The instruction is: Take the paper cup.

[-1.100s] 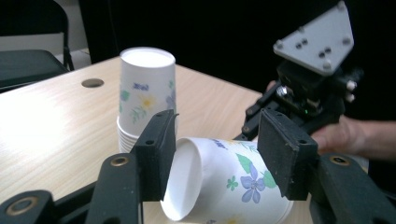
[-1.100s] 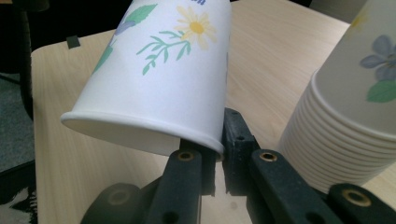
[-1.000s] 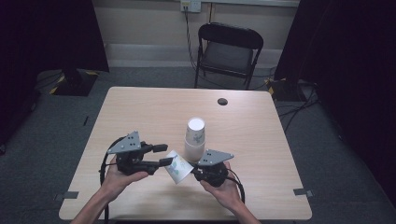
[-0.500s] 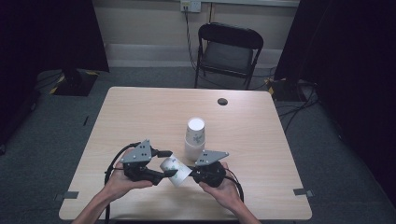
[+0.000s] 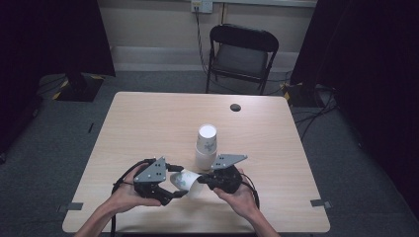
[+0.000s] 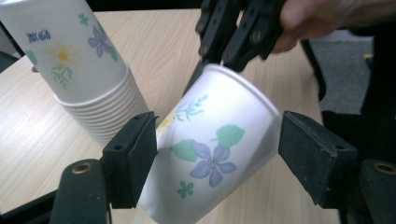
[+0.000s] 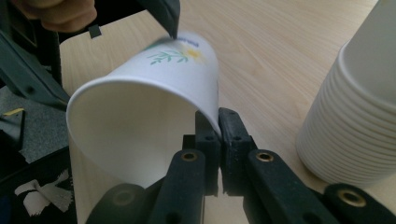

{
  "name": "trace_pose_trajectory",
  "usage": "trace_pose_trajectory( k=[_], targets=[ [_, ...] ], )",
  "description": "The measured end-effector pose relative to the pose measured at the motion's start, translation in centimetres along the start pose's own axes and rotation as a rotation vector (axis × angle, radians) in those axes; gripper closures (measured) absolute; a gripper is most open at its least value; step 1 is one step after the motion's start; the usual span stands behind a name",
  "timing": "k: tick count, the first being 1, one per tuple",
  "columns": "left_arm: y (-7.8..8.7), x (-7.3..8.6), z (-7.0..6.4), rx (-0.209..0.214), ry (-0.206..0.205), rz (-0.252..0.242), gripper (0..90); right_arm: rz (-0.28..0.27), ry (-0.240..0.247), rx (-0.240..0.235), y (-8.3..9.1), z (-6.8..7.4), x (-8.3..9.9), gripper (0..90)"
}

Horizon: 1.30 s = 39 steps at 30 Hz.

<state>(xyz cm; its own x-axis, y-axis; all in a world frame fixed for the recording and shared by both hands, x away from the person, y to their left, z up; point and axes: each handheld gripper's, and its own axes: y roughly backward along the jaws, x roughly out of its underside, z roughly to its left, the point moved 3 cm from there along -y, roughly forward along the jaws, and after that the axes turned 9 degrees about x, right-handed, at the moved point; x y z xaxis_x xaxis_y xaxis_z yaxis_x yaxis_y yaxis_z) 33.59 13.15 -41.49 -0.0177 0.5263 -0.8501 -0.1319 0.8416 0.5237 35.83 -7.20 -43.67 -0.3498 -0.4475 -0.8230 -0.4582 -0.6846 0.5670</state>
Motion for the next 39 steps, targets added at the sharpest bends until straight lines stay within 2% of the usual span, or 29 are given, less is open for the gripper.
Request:
trace_pose_trajectory(
  k=[1, 5, 12, 17, 20, 24, 25, 27, 29, 31, 33, 35, 36, 39],
  targets=[
    [-0.1, -0.1, -0.1, 0.014, -0.001, 0.0, 27.5, 0.007, -0.002, 0.001, 0.0, -0.1, 0.0, 88.4],
    [-0.4, -0.1, -0.3, 0.001, -0.03, 0.022, 27.2, 0.017, -0.021, 0.003, -0.1, -0.3, 0.0, 88.5],
    [-0.8, 0.2, -0.4, -0.02, -0.05, 0.054, 22.5, 0.043, -0.056, 0.005, -0.1, -0.9, -0.3, 88.7],
    [-1.3, 0.8, -0.8, -0.064, -0.098, 0.121, 20.0, 0.09, -0.089, -0.009, -0.8, -1.2, -0.4, 88.7],
    [-1.6, 1.1, -1.0, -0.085, -0.11, 0.14, 19.3, 0.121, -0.101, -0.021, -1.3, -1.2, -0.5, 88.7],
    [-1.9, 1.4, -1.2, -0.097, -0.126, 0.171, 17.5, 0.141, -0.133, -0.032, -2.0, -1.1, -0.5, 88.7],
    [-2.1, 1.5, -1.4, -0.089, -0.129, 0.179, 17.5, 0.154, -0.139, -0.026, -2.1, -1.1, -0.6, 88.7],
    [-2.2, 1.7, -1.4, -0.116, -0.145, 0.202, 17.6, 0.16, -0.15, -0.027, -2.2, -1.1, -0.7, 88.8],
    [-2.4, 1.8, -1.4, -0.122, -0.145, 0.211, 16.0, 0.17, -0.16, -0.027, -2.3, -1.0, -0.9, 88.8],
    [-2.6, 1.9, -1.3, -0.153, -0.147, 0.203, 15.4, 0.176, -0.175, -0.032, -2.5, -0.9, -1.2, 88.8],
    [-2.6, 1.9, -1.2, -0.163, -0.147, 0.203, 15.6, 0.178, -0.182, -0.033, -2.6, -0.9, -1.3, 88.8],
    [-2.8, 1.8, -1.2, -0.174, -0.146, 0.199, 15.8, 0.173, -0.197, -0.061, -2.9, -0.5, -1.4, 88.8],
    [-2.9, 1.9, -1.2, -0.181, -0.159, 0.209, 16.9, 0.175, -0.198, -0.066, -3.0, -0.3, -1.5, 88.8],
    [-3.1, 1.9, -1.3, -0.2, -0.165, 0.208, 16.4, 0.189, -0.197, -0.058, -3.2, 0.1, -1.8, 88.8]
  ],
)
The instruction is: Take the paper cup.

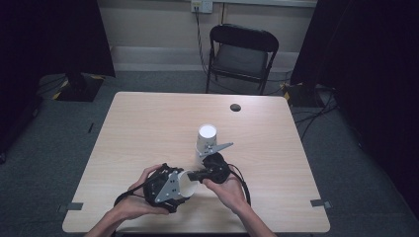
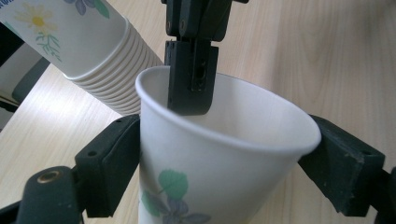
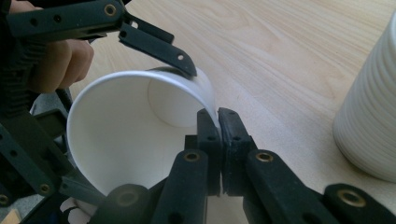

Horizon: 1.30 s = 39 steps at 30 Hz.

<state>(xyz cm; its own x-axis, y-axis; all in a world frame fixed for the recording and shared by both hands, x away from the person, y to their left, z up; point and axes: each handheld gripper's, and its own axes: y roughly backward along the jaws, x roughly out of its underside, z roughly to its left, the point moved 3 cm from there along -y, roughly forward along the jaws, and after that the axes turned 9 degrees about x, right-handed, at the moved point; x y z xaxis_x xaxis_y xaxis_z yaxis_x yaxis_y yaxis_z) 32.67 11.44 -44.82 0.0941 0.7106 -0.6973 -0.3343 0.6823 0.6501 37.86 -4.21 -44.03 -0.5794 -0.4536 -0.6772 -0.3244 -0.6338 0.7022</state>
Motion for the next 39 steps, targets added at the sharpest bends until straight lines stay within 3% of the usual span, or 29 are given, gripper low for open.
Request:
trace_pose_trajectory(
  k=[6, 9, 12, 14, 16, 20, 25, 30, 39],
  targets=[
    [-0.4, -0.1, -0.3, -0.016, -0.023, 0.004, 18.1, 0.024, -0.023, -0.008, -0.2, 0.1, 0.0, 88.8],
    [-0.4, -0.2, -0.4, -0.025, -0.023, 0.013, 19.9, 0.035, -0.028, -0.007, -0.3, 0.2, 0.1, 88.5],
    [-0.3, -0.2, -0.2, -0.032, -0.007, -0.011, 25.0, 0.027, -0.041, -0.015, -0.1, 0.1, 0.0, 87.8],
    [-0.3, -0.1, -0.2, -0.021, 0.033, -0.036, 25.5, 0.016, -0.044, -0.009, 0.0, 0.1, 0.0, 86.7],
    [-0.2, -0.2, -0.1, -0.031, 0.028, -0.032, 25.8, 0.012, -0.041, -0.007, 0.1, 0.1, 0.0, 86.3],
    [0.1, -0.1, 0.3, -0.044, 0.074, -0.059, 26.6, -0.019, -0.046, 0.007, 0.3, 0.0, -0.1, 81.4],
    [0.5, 0.2, 0.9, -0.018, 0.151, -0.104, 27.5, -0.074, -0.035, 0.012, 0.7, 0.0, -0.3, 76.6],
    [0.8, 0.2, 1.2, 0.001, 0.218, -0.156, 27.4, -0.117, -0.042, 0.009, 1.1, 0.0, -0.5, 83.6],
    [0.3, 0.3, 0.8, -0.027, 0.157, -0.107, 24.1, -0.072, -0.068, 0.004, 0.9, 0.2, -0.6, 88.3]
  ],
)
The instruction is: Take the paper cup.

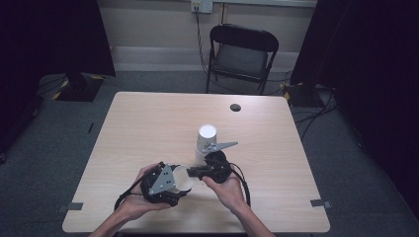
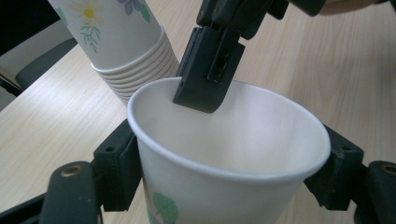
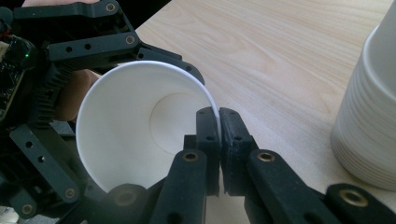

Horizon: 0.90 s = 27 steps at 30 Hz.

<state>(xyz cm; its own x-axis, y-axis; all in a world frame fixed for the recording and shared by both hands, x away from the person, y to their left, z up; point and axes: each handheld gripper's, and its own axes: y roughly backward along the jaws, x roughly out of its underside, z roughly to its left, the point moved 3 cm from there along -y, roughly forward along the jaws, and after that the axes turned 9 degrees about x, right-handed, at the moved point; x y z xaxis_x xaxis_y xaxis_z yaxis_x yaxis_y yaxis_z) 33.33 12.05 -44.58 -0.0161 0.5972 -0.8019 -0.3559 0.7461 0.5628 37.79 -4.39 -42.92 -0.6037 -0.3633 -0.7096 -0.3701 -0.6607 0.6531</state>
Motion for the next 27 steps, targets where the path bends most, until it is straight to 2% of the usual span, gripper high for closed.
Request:
trace_pose_trajectory(
  k=[7, 9, 12, 14, 17, 20, 23, 27],
  targets=[
    [-0.1, -0.2, -0.3, -0.027, -0.038, 0.008, 24.1, 0.03, -0.008, 0.013, -0.2, 0.0, 0.1, 88.2],
    [-0.1, -0.2, -0.3, -0.032, -0.04, 0.011, 25.8, 0.024, 0.002, 0.023, -0.2, 0.0, 0.1, 87.9],
    [0.1, -0.2, -0.2, -0.025, -0.019, -0.011, 27.6, 0.022, 0.009, 0.029, -0.2, 0.0, 0.1, 87.4],
    [0.3, -0.3, 0.0, -0.031, 0.01, -0.039, 29.6, -0.006, 0.015, 0.041, 0.1, 0.0, 0.0, 85.2],
    [0.4, -0.3, 0.2, -0.027, 0.029, -0.045, 29.8, -0.028, 0.024, 0.061, 0.3, 0.0, -0.1, 80.7],
    [0.5, -0.2, 0.4, -0.033, 0.047, -0.047, 29.7, -0.064, 0.029, 0.058, 0.7, 0.0, -0.2, 74.6],
    [0.5, -0.2, 0.4, -0.021, 0.066, -0.054, 29.7, -0.102, 0.044, 0.053, 1.1, 0.1, -0.5, 69.9],
    [0.6, -0.3, 0.5, -0.002, 0.096, -0.069, 30.0, -0.154, 0.085, 0.044, 1.7, 0.4, -0.7, 65.6]
  ],
)
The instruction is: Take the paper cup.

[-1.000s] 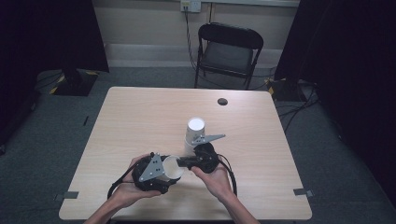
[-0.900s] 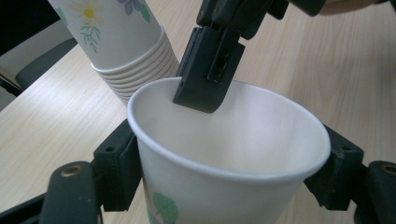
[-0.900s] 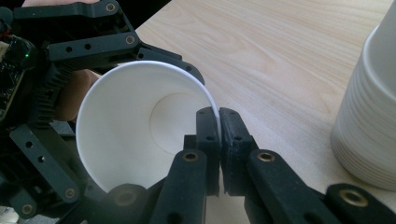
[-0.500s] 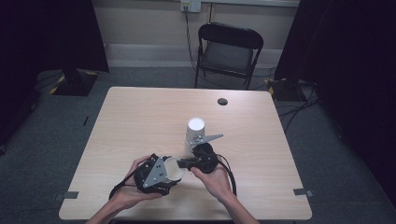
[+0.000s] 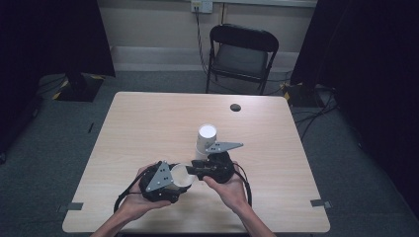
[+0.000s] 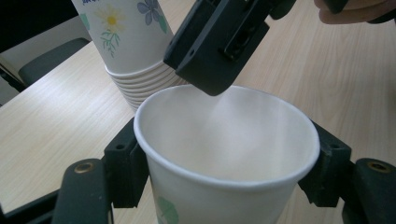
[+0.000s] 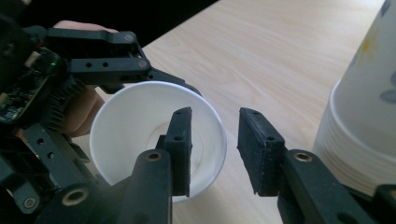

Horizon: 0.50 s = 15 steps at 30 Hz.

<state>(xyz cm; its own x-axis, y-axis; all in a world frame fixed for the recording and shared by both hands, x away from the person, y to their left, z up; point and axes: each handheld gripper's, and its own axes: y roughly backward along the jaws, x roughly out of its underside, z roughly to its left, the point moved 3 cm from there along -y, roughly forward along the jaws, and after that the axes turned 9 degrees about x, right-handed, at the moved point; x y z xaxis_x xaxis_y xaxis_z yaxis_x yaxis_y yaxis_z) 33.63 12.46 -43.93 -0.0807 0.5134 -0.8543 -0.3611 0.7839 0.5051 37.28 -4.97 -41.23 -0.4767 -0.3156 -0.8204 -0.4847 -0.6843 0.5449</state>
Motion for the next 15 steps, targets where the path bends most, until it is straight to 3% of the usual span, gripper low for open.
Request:
trace_pose_trajectory(
  k=[4, 12, 15],
  targets=[
    [0.3, 0.0, 0.4, 0.015, 0.057, -0.023, 30.0, -0.02, 0.019, -0.011, 0.2, 0.3, 0.0, 65.0],
    [1.2, 0.2, 1.5, 0.044, 0.169, -0.089, 30.7, -0.086, -0.003, -0.002, 1.0, -0.4, -0.3, 69.4],
    [1.5, 0.2, 1.7, 0.044, 0.182, -0.097, 30.8, -0.091, -0.015, 0.006, 1.2, -0.9, -0.3, 69.5]
  ],
)
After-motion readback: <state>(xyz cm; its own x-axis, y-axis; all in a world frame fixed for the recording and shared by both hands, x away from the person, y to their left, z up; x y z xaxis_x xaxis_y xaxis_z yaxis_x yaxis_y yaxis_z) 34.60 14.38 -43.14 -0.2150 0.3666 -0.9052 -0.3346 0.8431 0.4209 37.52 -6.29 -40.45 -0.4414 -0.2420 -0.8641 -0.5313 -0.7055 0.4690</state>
